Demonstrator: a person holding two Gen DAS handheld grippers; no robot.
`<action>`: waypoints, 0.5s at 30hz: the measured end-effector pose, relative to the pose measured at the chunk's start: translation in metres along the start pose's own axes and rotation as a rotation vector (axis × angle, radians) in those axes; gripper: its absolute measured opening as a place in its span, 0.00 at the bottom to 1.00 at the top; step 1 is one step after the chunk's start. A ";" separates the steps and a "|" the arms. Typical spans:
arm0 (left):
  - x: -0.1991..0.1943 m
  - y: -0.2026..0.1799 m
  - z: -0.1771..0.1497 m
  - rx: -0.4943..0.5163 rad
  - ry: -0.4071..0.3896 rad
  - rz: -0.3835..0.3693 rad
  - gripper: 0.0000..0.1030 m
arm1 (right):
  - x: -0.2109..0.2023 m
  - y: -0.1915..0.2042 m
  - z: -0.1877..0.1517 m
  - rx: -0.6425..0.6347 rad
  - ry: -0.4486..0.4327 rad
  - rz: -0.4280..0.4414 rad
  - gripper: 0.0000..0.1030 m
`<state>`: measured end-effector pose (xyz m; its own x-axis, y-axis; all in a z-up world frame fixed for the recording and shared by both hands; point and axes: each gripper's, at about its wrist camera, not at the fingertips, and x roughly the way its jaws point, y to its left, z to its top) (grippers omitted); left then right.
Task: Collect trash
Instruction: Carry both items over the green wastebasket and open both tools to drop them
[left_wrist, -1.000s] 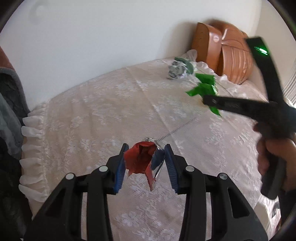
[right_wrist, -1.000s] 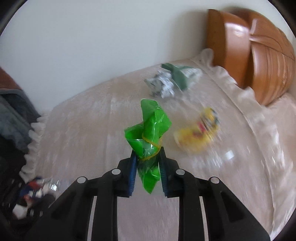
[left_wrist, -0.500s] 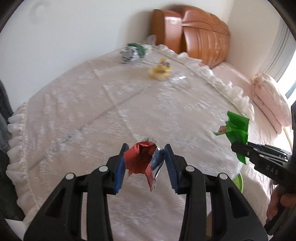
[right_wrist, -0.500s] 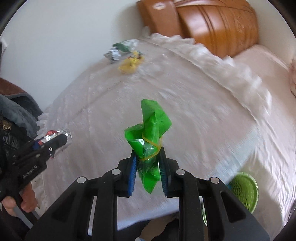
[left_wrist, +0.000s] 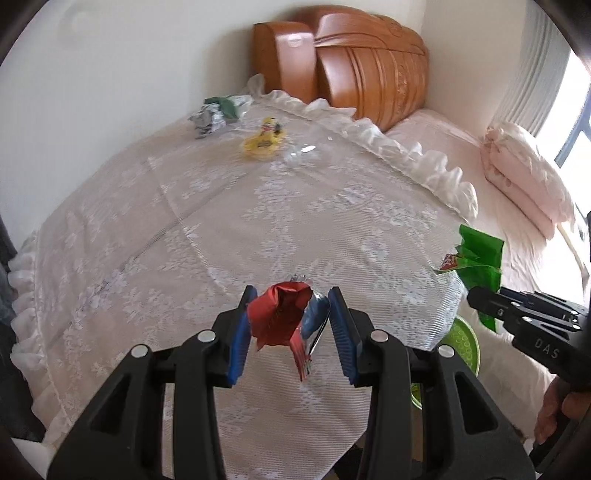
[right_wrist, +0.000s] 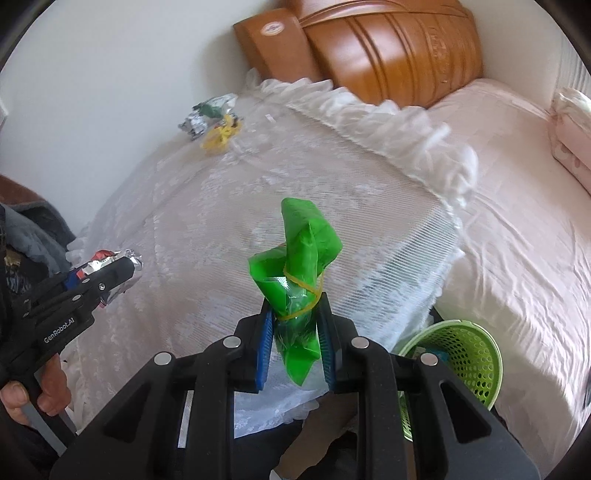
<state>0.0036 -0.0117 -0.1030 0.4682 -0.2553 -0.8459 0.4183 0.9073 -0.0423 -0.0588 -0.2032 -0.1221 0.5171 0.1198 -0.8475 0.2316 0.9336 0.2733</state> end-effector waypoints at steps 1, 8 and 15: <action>0.000 -0.007 0.001 0.018 0.000 -0.002 0.38 | -0.006 -0.008 -0.003 0.016 -0.009 -0.008 0.22; 0.010 -0.086 0.011 0.176 0.022 -0.130 0.38 | -0.054 -0.076 -0.040 0.166 -0.067 -0.131 0.22; 0.016 -0.190 0.004 0.361 0.058 -0.295 0.38 | -0.102 -0.155 -0.098 0.371 -0.096 -0.263 0.22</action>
<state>-0.0658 -0.1896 -0.1065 0.2482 -0.4563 -0.8545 0.7761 0.6216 -0.1064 -0.2281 -0.3268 -0.1226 0.4709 -0.1527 -0.8688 0.6350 0.7423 0.2137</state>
